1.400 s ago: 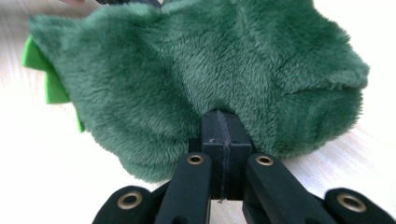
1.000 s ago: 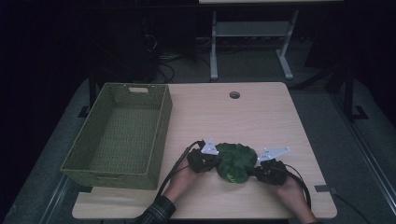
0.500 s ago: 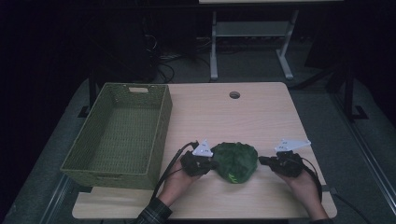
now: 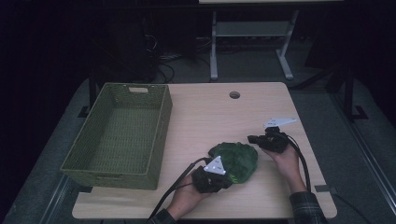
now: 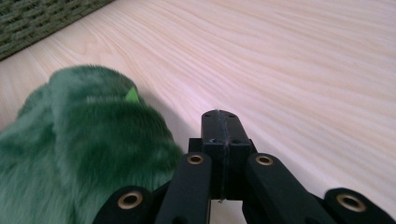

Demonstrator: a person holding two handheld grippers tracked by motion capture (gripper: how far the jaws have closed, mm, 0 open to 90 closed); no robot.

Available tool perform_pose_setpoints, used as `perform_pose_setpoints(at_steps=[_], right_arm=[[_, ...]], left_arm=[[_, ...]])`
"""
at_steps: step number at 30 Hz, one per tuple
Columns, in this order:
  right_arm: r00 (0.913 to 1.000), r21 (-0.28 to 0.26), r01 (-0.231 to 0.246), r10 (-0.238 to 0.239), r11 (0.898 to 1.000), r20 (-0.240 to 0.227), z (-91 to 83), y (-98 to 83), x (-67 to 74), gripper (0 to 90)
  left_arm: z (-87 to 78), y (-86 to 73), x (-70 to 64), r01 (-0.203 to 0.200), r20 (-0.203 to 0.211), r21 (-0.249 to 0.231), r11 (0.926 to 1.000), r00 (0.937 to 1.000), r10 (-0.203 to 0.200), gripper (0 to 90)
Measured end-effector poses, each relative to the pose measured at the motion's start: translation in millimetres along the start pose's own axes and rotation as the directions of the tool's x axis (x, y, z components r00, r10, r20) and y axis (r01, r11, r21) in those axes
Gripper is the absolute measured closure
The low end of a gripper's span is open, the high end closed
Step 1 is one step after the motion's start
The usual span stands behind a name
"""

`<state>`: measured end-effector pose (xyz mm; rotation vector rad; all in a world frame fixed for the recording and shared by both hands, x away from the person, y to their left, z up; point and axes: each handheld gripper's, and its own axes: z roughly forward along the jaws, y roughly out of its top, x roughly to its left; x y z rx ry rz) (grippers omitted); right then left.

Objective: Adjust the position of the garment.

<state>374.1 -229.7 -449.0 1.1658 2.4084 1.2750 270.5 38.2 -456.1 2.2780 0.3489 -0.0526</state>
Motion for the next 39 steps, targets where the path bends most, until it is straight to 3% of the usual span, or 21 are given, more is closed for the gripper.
perform_pose_setpoints(at_steps=[3, 6, 11, 21, 34, 39], right_arm=[[0.9993, -0.011, 0.011, -0.011, 1.000, -0.036, 6.6, 3.4, 1.9, 90.0], [0.9967, 0.028, 0.026, -0.024, 0.999, -0.078, 15.9, 1.6, 5.5, 90.0], [0.9940, 0.056, 0.037, -0.031, 0.998, -0.105, 21.5, -1.8, 9.2, 90.0], [0.9919, 0.074, 0.031, -0.021, 0.997, -0.125, 13.9, -8.5, 18.8, 90.0], [0.9911, 0.097, 0.064, -0.052, 0.993, -0.122, -8.8, -31.4, 41.6, 90.0], [0.9864, 0.103, 0.089, -0.073, 0.991, -0.147, -14.9, -35.8, 54.1, 90.0]], left_arm=[[6.8, 1.2, -0.3, -0.008, -0.006, 0.009, 0.9999, 1.0000, 0.008, 89.5], [10.9, 1.5, 4.4, -0.002, -0.026, 0.007, 1.0000, 0.9997, 0.003, 89.6], [11.4, 0.9, 9.9, -0.023, -0.075, 0.041, 0.9989, 0.9969, 0.026, 89.6], [-2.3, -7.6, 25.7, 0.007, -0.106, 0.050, 0.9987, 0.9943, -0.002, 89.5], [-24.3, -18.1, 51.3, 0.059, -0.164, 0.026, 0.9979, 0.9850, -0.054, 89.6], [-29.5, -22.0, 60.6, 0.075, -0.189, 0.026, 0.9968, 0.9796, -0.069, 89.6]])
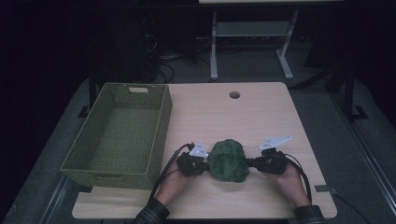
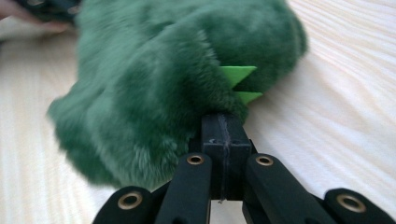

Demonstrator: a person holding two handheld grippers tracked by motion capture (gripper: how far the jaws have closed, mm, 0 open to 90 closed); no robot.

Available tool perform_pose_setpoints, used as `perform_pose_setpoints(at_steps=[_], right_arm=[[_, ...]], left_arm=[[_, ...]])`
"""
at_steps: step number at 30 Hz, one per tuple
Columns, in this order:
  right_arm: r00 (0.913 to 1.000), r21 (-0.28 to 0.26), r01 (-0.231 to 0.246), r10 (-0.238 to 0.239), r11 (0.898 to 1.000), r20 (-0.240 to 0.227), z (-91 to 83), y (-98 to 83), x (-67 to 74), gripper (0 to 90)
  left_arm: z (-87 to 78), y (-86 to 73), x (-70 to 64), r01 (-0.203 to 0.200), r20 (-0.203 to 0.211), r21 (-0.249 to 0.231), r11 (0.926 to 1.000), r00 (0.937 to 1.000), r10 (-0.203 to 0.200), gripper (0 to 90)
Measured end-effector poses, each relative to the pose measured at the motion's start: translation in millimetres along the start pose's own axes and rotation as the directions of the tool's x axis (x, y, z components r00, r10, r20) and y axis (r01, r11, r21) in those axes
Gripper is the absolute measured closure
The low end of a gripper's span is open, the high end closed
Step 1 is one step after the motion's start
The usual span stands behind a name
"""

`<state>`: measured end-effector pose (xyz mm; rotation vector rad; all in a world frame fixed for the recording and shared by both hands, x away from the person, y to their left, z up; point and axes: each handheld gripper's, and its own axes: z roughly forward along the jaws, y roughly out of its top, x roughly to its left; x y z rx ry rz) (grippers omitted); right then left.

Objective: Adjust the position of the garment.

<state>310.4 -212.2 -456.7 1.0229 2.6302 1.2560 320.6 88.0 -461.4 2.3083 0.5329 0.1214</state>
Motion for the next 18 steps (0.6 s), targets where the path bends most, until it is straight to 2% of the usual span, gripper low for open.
perform_pose_setpoints(at_steps=[4, 7, 11, 12, 14, 16, 18], right_arm=[[0.9998, 0.010, 0.018, -0.018, 1.000, 0.006, 1.0, -2.4, 6.7, 90.0], [0.9994, -0.006, 0.020, -0.020, 1.000, 0.029, -1.8, -3.0, 4.3, 88.3], [0.9946, -0.052, -0.011, 0.016, 0.999, 0.103, -11.7, -9.1, -3.1, 69.2], [0.9908, -0.064, -0.011, 0.019, 0.998, 0.134, -14.5, -12.6, -4.5, 62.6], [0.9782, -0.060, -0.012, 0.024, 0.998, 0.207, -18.9, -19.9, -7.2, 52.3], [0.9651, -0.040, -0.014, 0.024, 0.999, 0.261, -22.4, -26.8, -9.5, 44.6], [0.9535, -0.046, -0.008, 0.022, 0.999, 0.300, -25.5, -34.7, -11.4, 37.1]], left_arm=[[-1.2, -1.2, 3.9, 0.009, -0.004, 0.003, 1.0000, 1.0000, -0.009, 89.6], [-3.5, -2.1, 5.7, 0.003, -0.004, 0.011, 0.9999, 1.0000, -0.003, 89.6], [-9.1, -4.7, 7.7, 0.011, -0.001, 0.015, 0.9998, 0.9999, -0.011, 87.0], [-10.1, -5.0, 7.4, 0.019, -0.003, 0.015, 0.9997, 0.9998, -0.019, 84.1], [-14.6, -4.5, 7.5, 0.007, -0.005, 0.026, 0.9996, 1.0000, -0.007, 80.2], [-18.7, -3.1, 6.5, 0.005, -0.007, 0.028, 0.9996, 1.0000, -0.005, 75.2], [-22.2, -1.7, 4.7, -0.001, -0.019, 0.033, 0.9995, 0.9998, 0.002, 68.1]])
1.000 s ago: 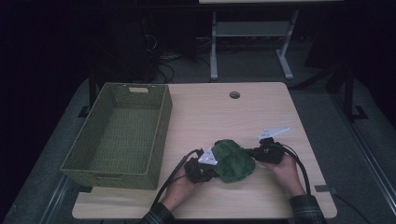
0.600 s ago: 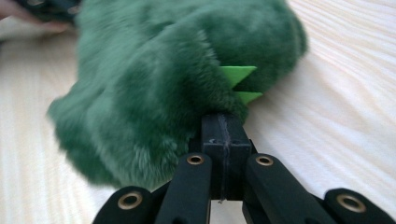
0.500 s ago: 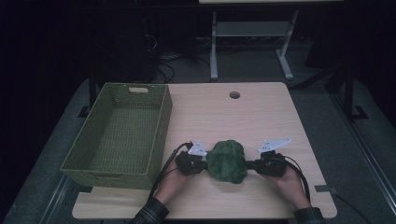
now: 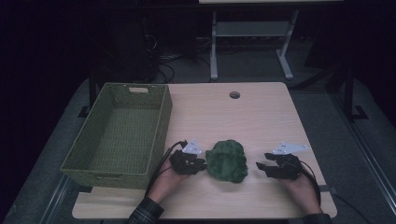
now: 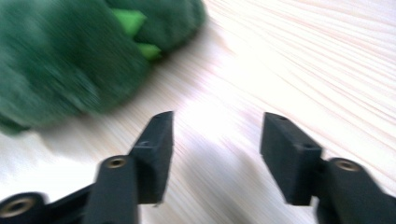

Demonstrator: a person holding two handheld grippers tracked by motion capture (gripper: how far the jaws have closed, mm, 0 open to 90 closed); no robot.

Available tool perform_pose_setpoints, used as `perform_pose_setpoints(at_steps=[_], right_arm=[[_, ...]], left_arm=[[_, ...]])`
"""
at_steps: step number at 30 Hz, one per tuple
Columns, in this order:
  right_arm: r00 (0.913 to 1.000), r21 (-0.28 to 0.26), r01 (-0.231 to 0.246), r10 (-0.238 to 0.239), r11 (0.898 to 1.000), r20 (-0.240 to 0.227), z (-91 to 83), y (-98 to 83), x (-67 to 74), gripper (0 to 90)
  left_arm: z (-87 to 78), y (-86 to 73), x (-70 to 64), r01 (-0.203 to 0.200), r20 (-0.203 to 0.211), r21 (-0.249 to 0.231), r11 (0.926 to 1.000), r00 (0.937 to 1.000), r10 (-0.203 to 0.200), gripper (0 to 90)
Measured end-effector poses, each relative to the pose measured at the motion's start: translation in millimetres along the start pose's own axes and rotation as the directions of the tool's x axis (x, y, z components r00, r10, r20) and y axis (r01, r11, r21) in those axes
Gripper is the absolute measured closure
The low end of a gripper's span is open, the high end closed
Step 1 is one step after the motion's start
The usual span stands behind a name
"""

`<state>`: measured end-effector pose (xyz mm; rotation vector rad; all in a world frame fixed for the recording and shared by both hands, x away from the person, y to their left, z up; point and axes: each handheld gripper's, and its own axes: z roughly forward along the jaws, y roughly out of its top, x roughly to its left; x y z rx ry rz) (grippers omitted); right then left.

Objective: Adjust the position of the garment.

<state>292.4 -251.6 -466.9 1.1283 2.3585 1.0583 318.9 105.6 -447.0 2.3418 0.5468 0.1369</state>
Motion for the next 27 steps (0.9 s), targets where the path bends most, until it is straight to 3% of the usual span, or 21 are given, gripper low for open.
perform_pose_setpoints(at_steps=[2, 5, 8, 11, 15, 18, 27], right_arm=[[0.9994, 0.010, -0.005, 0.005, 1.000, 0.034, -1.1, -6.5, -2.8, 32.1], [0.9988, 0.032, -0.037, 0.036, 0.999, 0.032, 0.2, -14.1, -8.1, 25.1], [0.9985, 0.006, -0.036, 0.035, 0.999, 0.041, -0.1, -18.6, -11.0, 23.1], [0.9990, 0.008, -0.028, 0.028, 1.000, 0.034, 1.8, -18.6, -11.9, 16.5], [0.9989, 0.015, -0.035, 0.034, 0.999, 0.033, 2.7, -18.0, -11.5, 14.3], [0.9987, 0.017, -0.039, 0.039, 0.999, 0.033, 2.6, -18.0, -11.2, 14.2], [0.9987, 0.016, -0.039, 0.038, 0.999, 0.033, 2.6, -18.0, -11.2, 14.2]], left_arm=[[-2.6, 1.0, -0.2, -0.004, -0.004, 0.008, 1.0000, 1.0000, 0.004, 60.9], [-5.6, 4.1, -1.7, -0.016, -0.017, 0.017, 0.9997, 0.9997, 0.016, 48.9], [-8.6, 9.7, -5.2, -0.038, -0.043, 0.019, 0.9991, 0.9983, 0.039, 38.1], [-12.0, 17.3, -7.6, -0.060, -0.020, 0.016, 0.9981, 0.9980, 0.060, 28.6], [-13.0, 29.3, -10.7, -0.090, 0.002, 0.032, 0.9955, 0.9960, 0.090, 18.4], [-12.1, 37.6, -10.6, -0.107, 0.021, 0.045, 0.9932, 0.9941, 0.106, 14.5], [-8.9, 70.4, -3.8, -0.184, 0.072, 0.099, 0.9779, 0.9814, 0.178, 13.8]])
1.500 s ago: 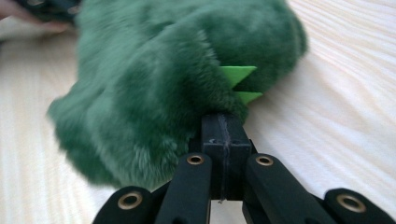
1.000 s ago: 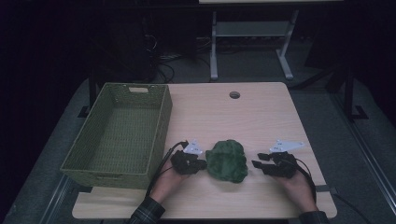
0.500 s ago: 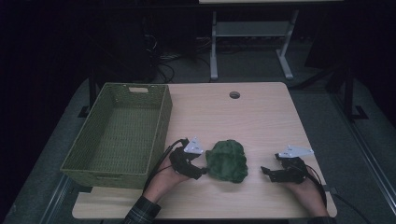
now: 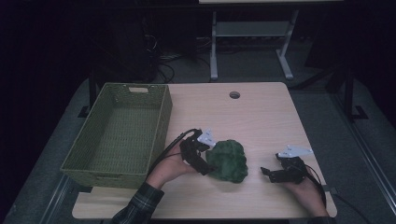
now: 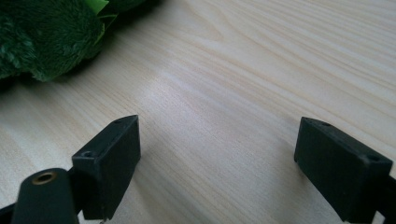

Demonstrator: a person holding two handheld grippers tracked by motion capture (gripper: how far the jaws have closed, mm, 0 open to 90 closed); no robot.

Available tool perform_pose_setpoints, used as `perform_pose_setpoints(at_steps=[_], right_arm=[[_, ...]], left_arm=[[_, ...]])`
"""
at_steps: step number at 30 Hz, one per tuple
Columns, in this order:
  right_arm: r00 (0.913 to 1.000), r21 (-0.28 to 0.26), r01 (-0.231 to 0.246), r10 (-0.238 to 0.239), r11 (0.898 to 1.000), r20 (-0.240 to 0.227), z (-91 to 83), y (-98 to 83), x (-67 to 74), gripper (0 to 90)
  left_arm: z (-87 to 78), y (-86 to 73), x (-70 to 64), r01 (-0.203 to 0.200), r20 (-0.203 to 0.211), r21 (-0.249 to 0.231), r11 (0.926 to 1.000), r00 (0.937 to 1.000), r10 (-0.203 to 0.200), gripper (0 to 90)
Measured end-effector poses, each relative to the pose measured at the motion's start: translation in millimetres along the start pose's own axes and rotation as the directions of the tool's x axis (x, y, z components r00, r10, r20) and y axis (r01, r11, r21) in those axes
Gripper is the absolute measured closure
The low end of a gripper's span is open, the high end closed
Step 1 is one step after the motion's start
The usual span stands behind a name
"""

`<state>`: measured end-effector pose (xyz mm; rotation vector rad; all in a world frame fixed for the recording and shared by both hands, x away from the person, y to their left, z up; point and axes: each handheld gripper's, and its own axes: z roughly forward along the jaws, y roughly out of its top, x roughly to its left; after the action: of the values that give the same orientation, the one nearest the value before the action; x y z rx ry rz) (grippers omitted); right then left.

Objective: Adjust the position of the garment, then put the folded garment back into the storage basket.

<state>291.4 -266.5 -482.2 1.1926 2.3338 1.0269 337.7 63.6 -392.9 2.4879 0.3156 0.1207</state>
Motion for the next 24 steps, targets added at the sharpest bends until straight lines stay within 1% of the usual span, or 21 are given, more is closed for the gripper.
perform_pose_setpoints(at_steps=[1, 4, 5, 6, 7, 8, 10, 14, 17, 20, 24], right_arm=[[1.0000, 0.000, -0.001, 0.001, 1.000, 0.000, 0.0, 0.0, 0.0, 14.2], [1.0000, 0.000, 0.000, 0.000, 1.000, 0.000, 0.0, 0.0, 0.0, 14.2], [1.0000, 0.000, 0.000, 0.000, 1.000, 0.000, 0.0, 0.0, 0.0, 14.2], [1.0000, 0.000, 0.000, 0.000, 1.000, 0.000, 0.0, 0.0, 0.0, 14.3], [1.0000, 0.000, 0.000, 0.000, 1.000, 0.000, 0.0, 0.0, 0.0, 14.3], [1.0000, 0.000, 0.000, 0.000, 1.000, 0.000, 0.0, 0.0, 0.0, 14.2], [1.0000, 0.000, 0.000, 0.000, 1.000, 0.000, 0.0, 0.0, 0.0, 14.2], [1.0000, 0.000, -0.001, 0.001, 1.000, 0.000, 0.0, 0.0, 0.0, 14.3], [1.0000, 0.001, -0.004, 0.004, 1.000, 0.000, -0.1, 0.1, 0.2, 14.3], [1.0000, 0.000, 0.000, 0.000, 1.000, 0.000, 0.0, 0.0, 0.0, 14.3], [1.0000, 0.001, 0.001, -0.001, 1.000, 0.001, 0.1, 0.1, -0.1, 14.3]], left_arm=[[-0.1, 2.9, 2.9, -0.016, 0.004, 0.014, 0.9998, 0.9999, 0.016, 13.9], [2.3, 9.3, 9.9, -0.024, 0.020, 0.027, 0.9993, 0.9995, 0.024, 13.8], [4.5, 10.4, 11.0, -0.018, 0.023, 0.019, 0.9997, 0.9996, 0.017, 13.8], [5.8, 11.7, 12.7, -0.030, 0.025, 0.031, 0.9991, 0.9992, 0.029, 13.8], [7.9, 12.5, 13.9, -0.033, 0.033, 0.035, 0.9988, 0.9990, 0.032, 13.8], [10.4, 13.1, 14.5, -0.030, 0.040, 0.039, 0.9988, 0.9988, 0.029, 13.8], [14.6, 13.6, 15.2, -0.039, 0.059, 0.053, 0.9978, 0.9976, 0.036, 13.8], [22.7, 12.3, 15.5, -0.055, 0.082, 0.085, 0.9949, 0.9955, 0.048, 13.3], [29.0, 11.5, 14.8, -0.072, 0.101, 0.112, 0.9911, 0.9931, 0.060, 13.2], [35.9, 10.5, 14.7, -0.080, 0.117, 0.129, 0.9885, 0.9911, 0.065, 12.8], [44.8, 7.6, 16.3, -0.077, 0.128, 0.148, 0.9860, 0.9901, 0.058, 12.7]])
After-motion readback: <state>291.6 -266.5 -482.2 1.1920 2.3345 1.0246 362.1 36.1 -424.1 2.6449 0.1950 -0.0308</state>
